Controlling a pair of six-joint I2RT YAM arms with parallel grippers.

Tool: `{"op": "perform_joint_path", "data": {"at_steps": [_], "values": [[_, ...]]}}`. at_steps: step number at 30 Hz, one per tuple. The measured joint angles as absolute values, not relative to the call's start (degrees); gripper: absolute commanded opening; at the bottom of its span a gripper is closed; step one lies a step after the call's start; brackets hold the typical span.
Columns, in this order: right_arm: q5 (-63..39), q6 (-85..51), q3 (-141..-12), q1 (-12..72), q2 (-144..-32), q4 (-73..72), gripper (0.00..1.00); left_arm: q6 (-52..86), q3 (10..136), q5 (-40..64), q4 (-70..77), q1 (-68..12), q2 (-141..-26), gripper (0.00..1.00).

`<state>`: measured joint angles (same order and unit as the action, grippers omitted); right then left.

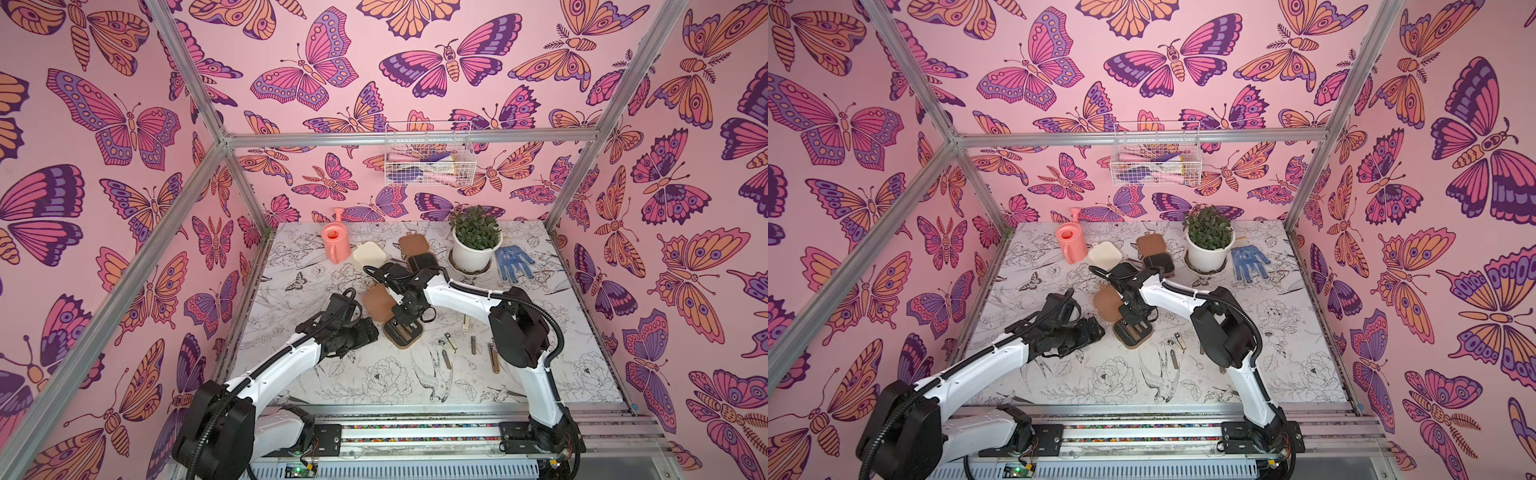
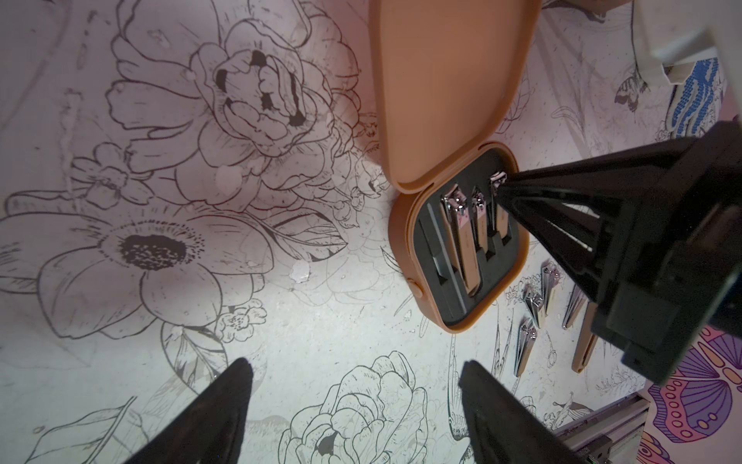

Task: Organize nail clipper sets
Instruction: Place the nail clipper in the storage box.

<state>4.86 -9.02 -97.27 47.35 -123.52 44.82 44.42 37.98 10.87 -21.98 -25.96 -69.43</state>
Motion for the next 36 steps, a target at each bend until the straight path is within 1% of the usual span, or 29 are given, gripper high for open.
{"op": "perform_joint_path", "data": {"at_steps": [19,36], "values": [[5.39,-9.02,-97.38,47.35,-124.25,44.71,0.11,44.42,37.98,10.87,-21.98,-25.96,-69.45,0.83],[5.89,-10.09,-94.35,47.35,-123.35,41.32,0.1,44.45,37.98,10.9,-21.98,-25.96,-69.43,0.83]]}}
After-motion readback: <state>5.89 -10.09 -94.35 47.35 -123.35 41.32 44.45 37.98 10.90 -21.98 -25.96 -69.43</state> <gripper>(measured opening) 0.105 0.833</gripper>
